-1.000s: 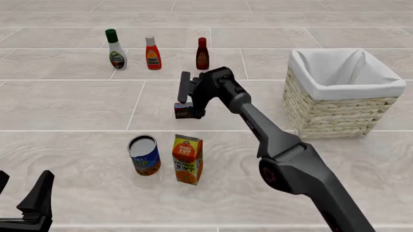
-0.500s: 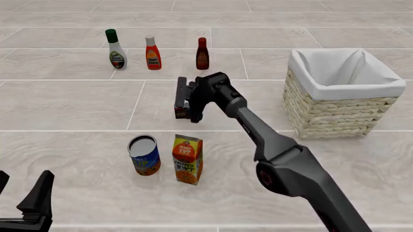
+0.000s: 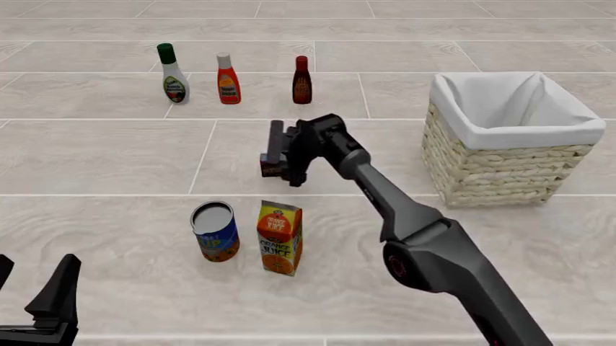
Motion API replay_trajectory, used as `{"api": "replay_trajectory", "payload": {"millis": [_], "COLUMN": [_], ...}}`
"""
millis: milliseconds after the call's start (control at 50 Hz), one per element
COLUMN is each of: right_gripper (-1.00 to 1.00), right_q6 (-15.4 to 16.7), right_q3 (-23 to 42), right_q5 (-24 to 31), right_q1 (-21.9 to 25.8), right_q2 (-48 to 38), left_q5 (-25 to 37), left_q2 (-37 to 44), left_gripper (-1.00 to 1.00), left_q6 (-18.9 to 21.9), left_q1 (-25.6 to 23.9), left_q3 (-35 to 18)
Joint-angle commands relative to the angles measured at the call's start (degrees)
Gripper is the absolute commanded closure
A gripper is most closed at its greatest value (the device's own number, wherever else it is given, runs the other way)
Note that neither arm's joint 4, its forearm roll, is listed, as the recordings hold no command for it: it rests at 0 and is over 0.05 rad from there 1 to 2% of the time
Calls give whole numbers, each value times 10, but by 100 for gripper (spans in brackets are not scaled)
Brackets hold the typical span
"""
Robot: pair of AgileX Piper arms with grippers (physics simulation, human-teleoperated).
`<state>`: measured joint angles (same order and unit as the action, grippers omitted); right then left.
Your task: Pick the chocolate pudding and place it in the basket.
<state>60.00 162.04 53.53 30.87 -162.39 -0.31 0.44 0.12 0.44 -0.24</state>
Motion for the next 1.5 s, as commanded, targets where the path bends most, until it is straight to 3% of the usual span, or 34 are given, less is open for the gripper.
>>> {"api": "replay_trajectory", "payload": {"millis": [20, 380, 400, 800, 1180, 1200, 1260, 1300, 1500], "right_gripper": [-100, -100, 100, 100, 100, 100, 100, 100, 100], "right_q6": [4, 2, 4, 4, 10, 10, 11, 11, 17], "right_q3": [0, 0, 0, -1, -10, -23, -185, -239, -399], "right_q5": [-3, -8, -10, -9, 19, 12, -66, -89, -151], "right_q1": [-9, -5, -6, -5, -5, -5, -4, -4, -9], "right_q2": [-4, -7, -8, -6, 49, 55, 144, 177, 285], "left_q5": [2, 2, 2, 2, 2, 2, 2, 2, 2], "left_q2": [-1, -1, -1, -1, -1, -1, -1, -1, -1], "left_gripper": [-100, -100, -100, -100, -100, -100, -100, -100, -100], "left_q6": [0, 0, 0, 0, 0, 0, 0, 0, 0], "left_q1": [-4, -4, -4, -4, -4, -4, -4, -4, -4], "left_q3": [-1, -1, -1, -1, -1, -1, -1, -1, -1]}}
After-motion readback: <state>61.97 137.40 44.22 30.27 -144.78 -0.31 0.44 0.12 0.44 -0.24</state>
